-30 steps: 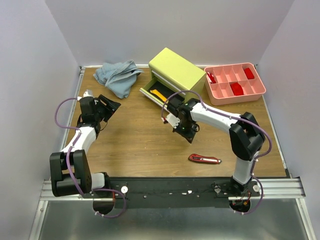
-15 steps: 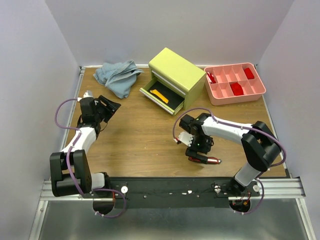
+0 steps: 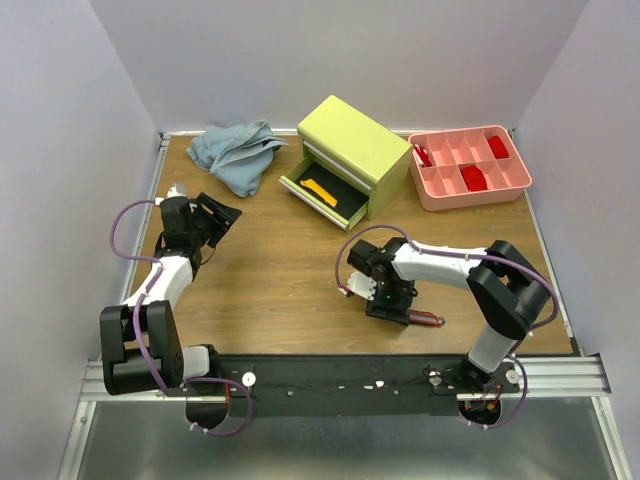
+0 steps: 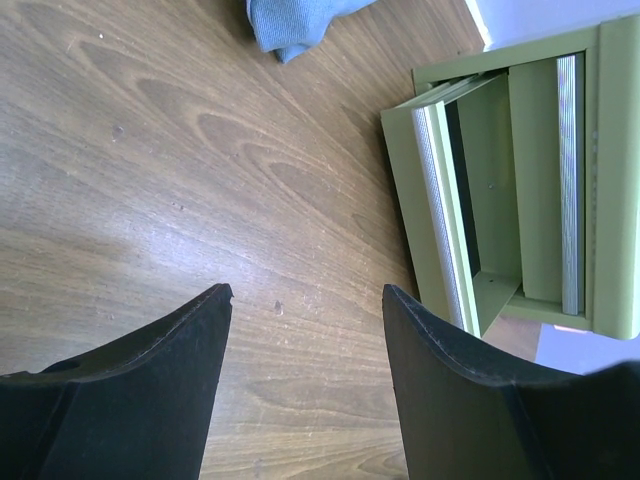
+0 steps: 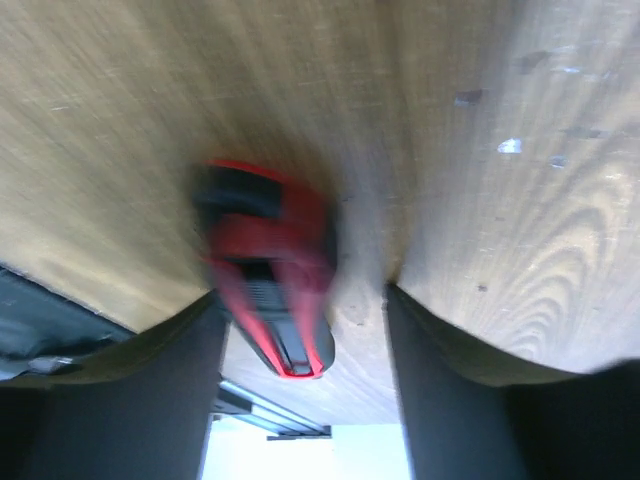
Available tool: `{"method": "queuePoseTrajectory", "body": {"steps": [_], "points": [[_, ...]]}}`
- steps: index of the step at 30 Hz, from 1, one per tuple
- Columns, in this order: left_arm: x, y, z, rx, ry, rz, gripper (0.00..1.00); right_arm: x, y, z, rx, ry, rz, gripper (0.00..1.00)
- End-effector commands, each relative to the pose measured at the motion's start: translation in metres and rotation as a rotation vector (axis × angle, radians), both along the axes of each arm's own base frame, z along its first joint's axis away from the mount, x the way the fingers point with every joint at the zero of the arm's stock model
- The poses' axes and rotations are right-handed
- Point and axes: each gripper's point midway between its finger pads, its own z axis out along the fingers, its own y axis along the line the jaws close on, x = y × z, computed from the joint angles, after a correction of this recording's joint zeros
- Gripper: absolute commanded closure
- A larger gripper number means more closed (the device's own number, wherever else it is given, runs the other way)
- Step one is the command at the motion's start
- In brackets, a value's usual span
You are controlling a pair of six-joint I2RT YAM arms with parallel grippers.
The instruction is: Sort the tools into containers
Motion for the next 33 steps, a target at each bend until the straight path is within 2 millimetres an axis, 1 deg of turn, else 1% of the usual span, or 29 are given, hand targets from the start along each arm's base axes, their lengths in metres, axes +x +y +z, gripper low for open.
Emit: {"method": "queuePoseTrajectory", "body": {"steps": [1, 2, 4, 5, 6, 7, 9, 10, 11, 12, 13, 14, 15, 16, 17, 18, 19, 20, 21, 22, 23, 24, 25, 26, 27, 28, 30, 31, 33], "points": [[-0.004, 0.009, 0.002, 0.026, -0.019, 0.030, 0.30, 0.006, 0.003, -0.028, 0.024, -0.031, 0.044, 0.39], [-0.004, 0.009, 0.002, 0.026, -0.021, 0.031, 0.29, 0.007, 0.004, -0.027, 0.030, -0.032, 0.045, 0.52], [-0.005, 0.009, 0.002, 0.023, -0.019, 0.032, 0.29, 0.010, 0.013, -0.021, 0.051, -0.026, 0.048, 0.62], [-0.005, 0.010, 0.003, 0.023, -0.021, 0.032, 0.29, 0.014, 0.018, -0.016, 0.060, -0.032, 0.051, 0.69], [-0.005, 0.010, 0.003, 0.022, -0.016, 0.033, 0.29, 0.017, 0.024, -0.009, 0.080, -0.029, 0.051, 0.71], [-0.004, 0.010, 0.004, 0.021, -0.019, 0.032, 0.29, 0.027, 0.039, 0.010, 0.112, -0.044, 0.065, 0.73], [-0.002, 0.010, 0.006, 0.016, -0.019, 0.030, 0.29, 0.033, 0.061, 0.035, 0.195, -0.037, 0.066, 0.78], [-0.002, 0.009, 0.006, 0.014, -0.019, 0.026, 0.29, 0.035, 0.068, 0.051, 0.214, -0.022, 0.071, 0.80], [-0.001, 0.009, 0.004, 0.010, -0.014, 0.027, 0.29, 0.051, 0.091, 0.079, 0.292, -0.066, 0.072, 0.81], [0.001, 0.009, 0.007, 0.007, -0.019, 0.028, 0.29, 0.056, 0.104, 0.093, 0.335, -0.063, 0.069, 0.82], [0.002, 0.009, 0.007, 0.005, -0.019, 0.027, 0.30, 0.056, 0.107, 0.104, 0.335, -0.050, 0.061, 0.82], [0.002, 0.008, 0.007, 0.000, -0.016, 0.021, 0.29, 0.072, 0.126, 0.132, 0.401, -0.106, 0.068, 0.82], [0.004, 0.007, 0.011, -0.003, -0.016, 0.019, 0.29, 0.080, 0.131, 0.141, 0.410, -0.133, 0.065, 0.82], [0.004, 0.007, 0.012, -0.003, -0.016, 0.014, 0.29, 0.090, 0.137, 0.141, 0.407, -0.147, 0.064, 0.82], [0.004, 0.006, 0.013, -0.001, -0.014, 0.009, 0.29, 0.103, 0.143, 0.149, 0.425, -0.190, 0.065, 0.82], [0.005, 0.006, 0.016, 0.002, -0.010, 0.001, 0.29, 0.125, 0.148, 0.162, 0.435, -0.267, 0.053, 0.82], [0.004, 0.005, 0.016, 0.012, -0.009, -0.014, 0.29, 0.144, 0.155, 0.159, 0.441, -0.310, 0.043, 0.82], [0.004, 0.004, 0.017, 0.020, -0.010, -0.026, 0.30, 0.158, 0.159, 0.159, 0.441, -0.341, 0.030, 0.82], [0.004, 0.002, 0.019, 0.022, -0.009, -0.046, 0.29, 0.180, 0.163, 0.172, 0.470, -0.399, 0.004, 0.82], [0.004, 0.001, 0.019, 0.028, -0.010, -0.060, 0.30, 0.196, 0.165, 0.175, 0.476, -0.448, -0.017, 0.82], [0.003, 0.000, 0.017, 0.044, -0.008, -0.080, 0.29, 0.210, 0.171, 0.160, 0.463, -0.448, -0.029, 0.83], [0.003, 0.000, 0.014, 0.046, -0.001, -0.088, 0.30, 0.224, 0.171, 0.162, 0.464, -0.483, -0.045, 0.83], [0.003, -0.001, 0.014, 0.049, 0.000, -0.097, 0.30, 0.241, 0.181, 0.169, 0.499, -0.536, -0.044, 0.83], [0.003, -0.001, 0.011, 0.062, 0.001, -0.109, 0.30, 0.252, 0.185, 0.161, 0.501, -0.555, -0.048, 0.84], [0.003, -0.001, 0.012, 0.071, -0.006, -0.115, 0.30, 0.265, 0.184, 0.161, 0.508, -0.588, -0.060, 0.85], [0.003, -0.001, 0.011, 0.078, -0.010, -0.124, 0.30, 0.279, 0.191, 0.167, 0.546, -0.640, -0.064, 0.85], [0.003, -0.001, 0.011, 0.113, -0.021, -0.150, 0.30, 0.297, 0.190, 0.162, 0.554, -0.679, -0.077, 0.85], [0.003, -0.001, 0.011, 0.120, -0.025, -0.157, 0.30, 0.310, 0.193, 0.167, 0.581, -0.726, -0.086, 0.85], [0.002, -0.002, 0.011, 0.131, -0.031, -0.174, 0.30, 0.325, 0.188, 0.164, 0.582, -0.770, -0.109, 0.86]]}}
